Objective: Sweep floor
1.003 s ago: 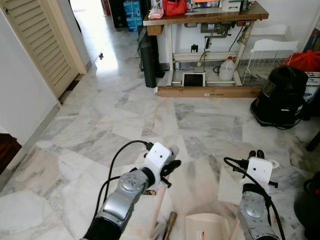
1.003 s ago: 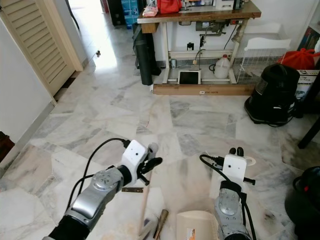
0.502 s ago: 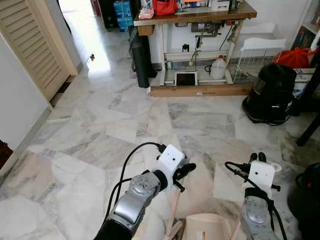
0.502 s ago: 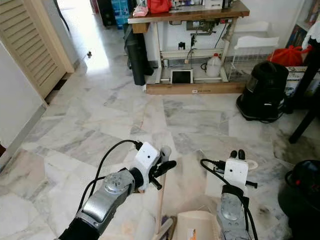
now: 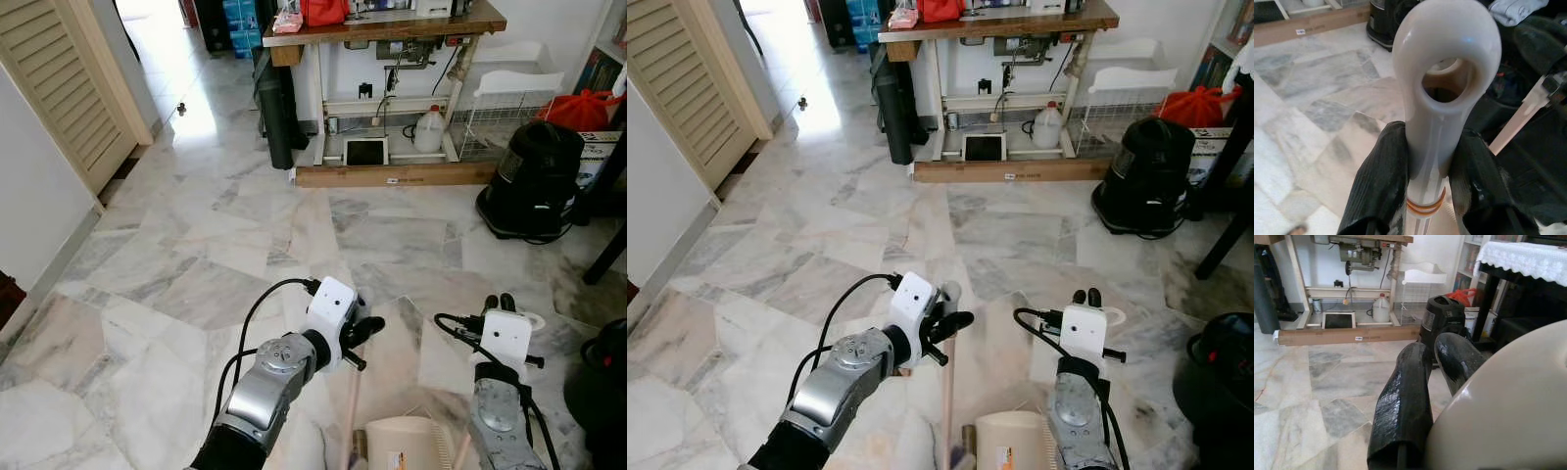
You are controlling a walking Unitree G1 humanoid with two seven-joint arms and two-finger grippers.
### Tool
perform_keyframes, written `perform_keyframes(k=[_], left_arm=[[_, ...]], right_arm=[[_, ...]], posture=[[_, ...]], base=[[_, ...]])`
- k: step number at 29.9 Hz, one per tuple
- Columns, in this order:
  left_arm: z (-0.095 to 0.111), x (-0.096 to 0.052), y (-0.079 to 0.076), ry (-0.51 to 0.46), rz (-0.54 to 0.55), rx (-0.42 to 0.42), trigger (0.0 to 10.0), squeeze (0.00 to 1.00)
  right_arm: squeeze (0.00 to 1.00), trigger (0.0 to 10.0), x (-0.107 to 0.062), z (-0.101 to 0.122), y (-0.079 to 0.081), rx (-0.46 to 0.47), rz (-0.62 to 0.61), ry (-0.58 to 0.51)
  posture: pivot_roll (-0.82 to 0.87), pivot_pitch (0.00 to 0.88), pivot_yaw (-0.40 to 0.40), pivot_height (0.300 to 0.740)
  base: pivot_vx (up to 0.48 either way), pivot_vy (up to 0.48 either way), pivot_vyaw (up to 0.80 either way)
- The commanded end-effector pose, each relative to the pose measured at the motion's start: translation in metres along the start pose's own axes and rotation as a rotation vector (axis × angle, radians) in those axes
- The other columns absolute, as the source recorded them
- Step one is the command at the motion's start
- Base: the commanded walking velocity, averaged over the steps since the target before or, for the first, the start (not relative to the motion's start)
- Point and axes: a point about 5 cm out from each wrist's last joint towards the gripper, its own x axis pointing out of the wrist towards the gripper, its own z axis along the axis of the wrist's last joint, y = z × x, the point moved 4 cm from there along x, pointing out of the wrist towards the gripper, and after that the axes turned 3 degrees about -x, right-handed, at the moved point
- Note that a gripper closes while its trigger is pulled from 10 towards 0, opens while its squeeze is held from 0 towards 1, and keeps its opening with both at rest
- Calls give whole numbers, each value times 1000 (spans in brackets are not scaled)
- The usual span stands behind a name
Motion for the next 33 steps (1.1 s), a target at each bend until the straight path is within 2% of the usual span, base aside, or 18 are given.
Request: perform_keyframes(k=[1, 9, 10, 11, 12, 13, 15, 19, 22, 23, 24, 25, 28, 29, 30, 32, 33], left_arm=[[5, 2, -4, -29, -14, -55, 10000, 0], [16, 4, -6, -77, -8, -102, 10000, 0], [27, 1, -2, -101, 8, -38, 10000, 0], [27, 1, -2, -101, 8, -38, 10000, 0], [35, -2, 2, -121, 26, 8, 10000, 0], [49, -10, 10, -160, 55, 62, 10000, 0], [55, -13, 13, -178, 66, 76, 10000, 0], [93, -35, 36, -292, 155, 115, 10000, 0], [103, -39, 42, -326, 183, 124, 10000, 0], [119, -48, 54, -373, 246, 235, 10000, 0], [123, -51, 59, -380, 267, 291, 10000, 0], [124, -51, 61, -380, 275, 325, 10000, 0], [104, -45, 66, -295, 263, 357, 10000, 0], [104, -45, 66, -295, 263, 357, 10000, 0], [80, -35, 62, -210, 225, 428, 10000, 0], [51, -24, 54, -117, 180, 445, 10000, 0], [51, -24, 54, -117, 180, 445, 10000, 0]], right_arm=[[0, 10000, -4, -4, 4, -2, 13, 23], [0, 10000, -4, -4, 5, 3, 15, 22], [0, 10000, -4, -3, 7, 2, 19, 21], [0, 10000, -4, -3, 7, 2, 19, 21], [0, 10000, -4, -3, 8, 1, 22, 22], [0, 10000, -5, -3, 8, -1, 25, 23], [0, 10000, -5, -3, 8, -2, 25, 23], [0, 10000, -8, -5, 7, -6, 26, 26], [0, 10000, -8, -6, 6, -6, 25, 28], [0, 10000, -9, -7, 5, -9, 25, 30], [0, 10000, -9, -7, 5, -10, 25, 31], [0, 10000, -9, -7, 5, -11, 25, 32], [0, 10000, -10, -7, 4, -13, 27, 31], [0, 10000, -10, -7, 4, -13, 27, 31], [0, 10000, -11, -8, 3, -17, 26, 30], [0, 10000, -13, -9, 0, -22, 24, 29], [0, 10000, -13, -9, 0, -22, 24, 29]], posture=[[-34, 67, 57, 740], [-27, 71, 57, 740], [-20, 74, 56, 740], [-20, 74, 56, 740], [-19, 75, 55, 740], [-20, 80, 56, 740], [-19, 81, 56, 740], [-18, 87, 57, 740], [-16, 90, 57, 740], [-10, 94, 53, 740], [-10, 94, 53, 740], [-10, 94, 53, 740], [-17, 100, 50, 740], [-17, 100, 50, 740], [-24, 106, 48, 740], [-32, 114, 48, 740], [-32, 114, 48, 740]], base=[[0, 0, 0], [0, 0, 0], [0, 0, 0], [0, 0, 0], [0, 0, 0], [0, 0, 0], [0, 0, 0], [0, 0, 0], [0, 0, 0], [0, 0, 0], [0, 0, 0], [0, 0, 0], [0, 0, 0], [0, 0, 0], [0, 0, 0], [0, 0, 0], [0, 0, 0]])
